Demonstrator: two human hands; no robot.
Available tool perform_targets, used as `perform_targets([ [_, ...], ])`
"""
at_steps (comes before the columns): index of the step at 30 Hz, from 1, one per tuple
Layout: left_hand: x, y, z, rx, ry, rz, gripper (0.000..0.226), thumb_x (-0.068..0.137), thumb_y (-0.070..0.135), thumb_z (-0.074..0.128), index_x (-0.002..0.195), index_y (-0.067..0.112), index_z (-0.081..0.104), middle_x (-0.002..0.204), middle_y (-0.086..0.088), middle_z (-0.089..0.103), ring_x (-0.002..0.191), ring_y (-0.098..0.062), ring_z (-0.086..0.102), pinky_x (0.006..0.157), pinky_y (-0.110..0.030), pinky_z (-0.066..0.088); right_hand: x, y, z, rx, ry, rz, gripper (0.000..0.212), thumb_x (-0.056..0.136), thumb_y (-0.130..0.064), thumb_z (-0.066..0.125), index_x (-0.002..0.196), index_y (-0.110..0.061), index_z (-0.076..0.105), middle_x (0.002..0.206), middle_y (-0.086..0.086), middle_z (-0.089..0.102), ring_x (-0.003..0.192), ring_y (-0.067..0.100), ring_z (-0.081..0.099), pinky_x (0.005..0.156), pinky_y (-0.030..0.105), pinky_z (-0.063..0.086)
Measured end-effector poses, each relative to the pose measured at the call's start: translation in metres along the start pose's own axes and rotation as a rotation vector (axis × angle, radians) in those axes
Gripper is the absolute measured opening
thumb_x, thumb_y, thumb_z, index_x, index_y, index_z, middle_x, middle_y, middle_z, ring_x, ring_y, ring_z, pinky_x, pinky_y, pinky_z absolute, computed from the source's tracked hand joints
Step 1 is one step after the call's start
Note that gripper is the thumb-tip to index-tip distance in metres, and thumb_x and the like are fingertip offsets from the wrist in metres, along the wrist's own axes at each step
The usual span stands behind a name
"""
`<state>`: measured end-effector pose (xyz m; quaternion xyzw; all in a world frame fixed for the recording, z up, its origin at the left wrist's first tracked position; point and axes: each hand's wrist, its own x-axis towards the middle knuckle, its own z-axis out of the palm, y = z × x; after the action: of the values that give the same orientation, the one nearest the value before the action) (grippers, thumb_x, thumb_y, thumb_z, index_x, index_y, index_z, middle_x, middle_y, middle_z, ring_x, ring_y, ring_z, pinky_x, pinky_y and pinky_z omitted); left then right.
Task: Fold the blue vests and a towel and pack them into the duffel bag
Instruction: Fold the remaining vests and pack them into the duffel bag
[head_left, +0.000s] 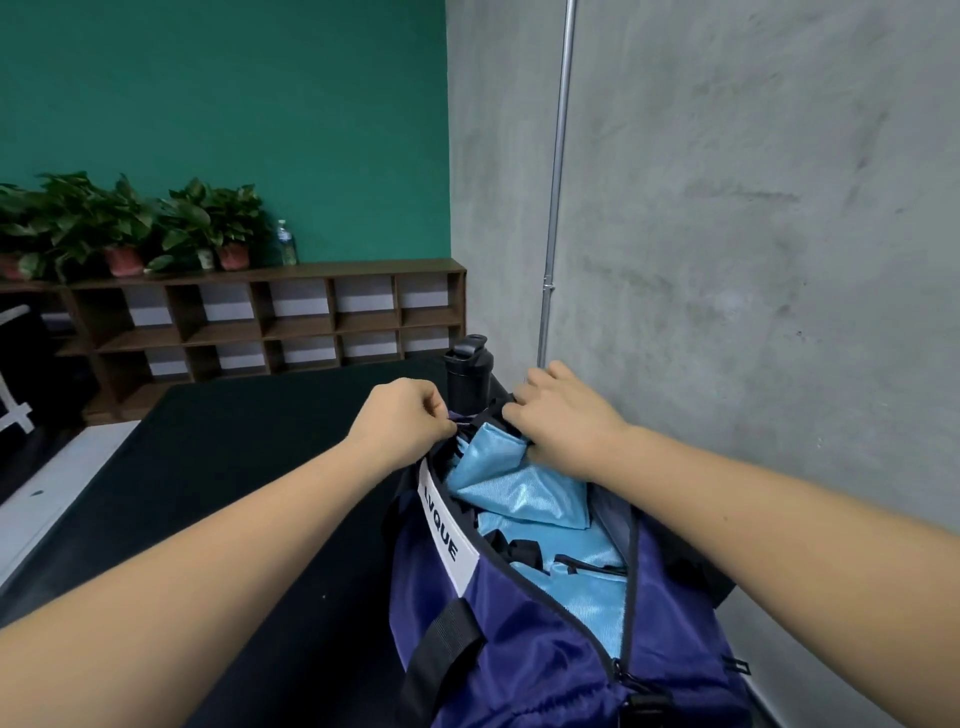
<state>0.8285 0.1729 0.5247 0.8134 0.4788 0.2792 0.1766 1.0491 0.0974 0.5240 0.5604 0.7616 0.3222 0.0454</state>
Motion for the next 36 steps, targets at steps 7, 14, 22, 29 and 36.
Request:
perform_targets([
  [7, -0.055, 0.042, 0.024, 0.26, 0.118, 0.869, 0.019, 0.086, 0.019, 0.068, 0.103, 0.021, 0.059, 0.102, 0.002, 0.054, 0.091, -0.021, 0.053, 0.077, -0.036, 0.046, -0.014, 0.021, -0.012, 0.254, -0.247, 0.444, 0.061, 0.085, -0.051, 0.081, 0.124, -0.016, 0.05, 0.125, 0.011, 0.059, 0.115, 0.035, 0.06, 0.081, 0.039, 0.043],
  [14, -0.038, 0.034, 0.068, 0.786, -0.145, 0.706, 0.046, 0.097, 0.024, 0.062, 0.141, 0.024, 0.054, 0.14, -0.002, 0.055, 0.129, -0.027, 0.051, 0.104, -0.042, 0.043, -0.019, 0.034, -0.02, 0.351, -0.265, 0.554, 0.006, 0.098, -0.015, 0.06, 0.102, -0.016, 0.064, 0.109, 0.015, 0.068, 0.094, 0.038, 0.066, 0.071, 0.035, 0.047],
  [22, -0.036, 0.048, 0.099, 1.124, -0.318, 0.55, 0.069, 0.113, 0.049, 0.029, 0.171, 0.018, 0.007, 0.154, -0.015, 0.051, 0.141, -0.034, 0.045, 0.118, -0.044, 0.026, -0.015, 0.038, -0.045, 0.461, -0.067, 0.598, 0.011, 0.094, -0.011, 0.052, 0.098, -0.018, 0.059, 0.096, 0.012, 0.064, 0.086, 0.038, 0.061, 0.068, 0.037, 0.047],
  [29, -0.008, 0.054, 0.097, 0.911, -0.58, 0.35, 0.077, 0.108, 0.06, 0.035, 0.17, 0.037, -0.004, 0.175, -0.01, 0.024, 0.154, -0.034, 0.036, 0.122, -0.046, 0.031, -0.018, 0.043, -0.046, 0.483, -0.013, 0.58, 0.008, 0.095, -0.013, 0.052, 0.094, -0.019, 0.057, 0.088, 0.01, 0.064, 0.083, 0.038, 0.06, 0.06, 0.036, 0.043],
  [36, 0.008, 0.045, 0.105, 0.75, -0.539, 0.346, 0.065, 0.113, 0.029, 0.041, 0.171, 0.023, 0.013, 0.173, -0.008, 0.027, 0.151, -0.034, 0.041, 0.12, -0.049, 0.038, -0.023, 0.04, -0.048, 0.509, 0.01, 0.57, 0.007, 0.096, -0.014, 0.055, 0.094, -0.018, 0.06, 0.085, 0.008, 0.066, 0.081, 0.036, 0.062, 0.061, 0.036, 0.046],
])
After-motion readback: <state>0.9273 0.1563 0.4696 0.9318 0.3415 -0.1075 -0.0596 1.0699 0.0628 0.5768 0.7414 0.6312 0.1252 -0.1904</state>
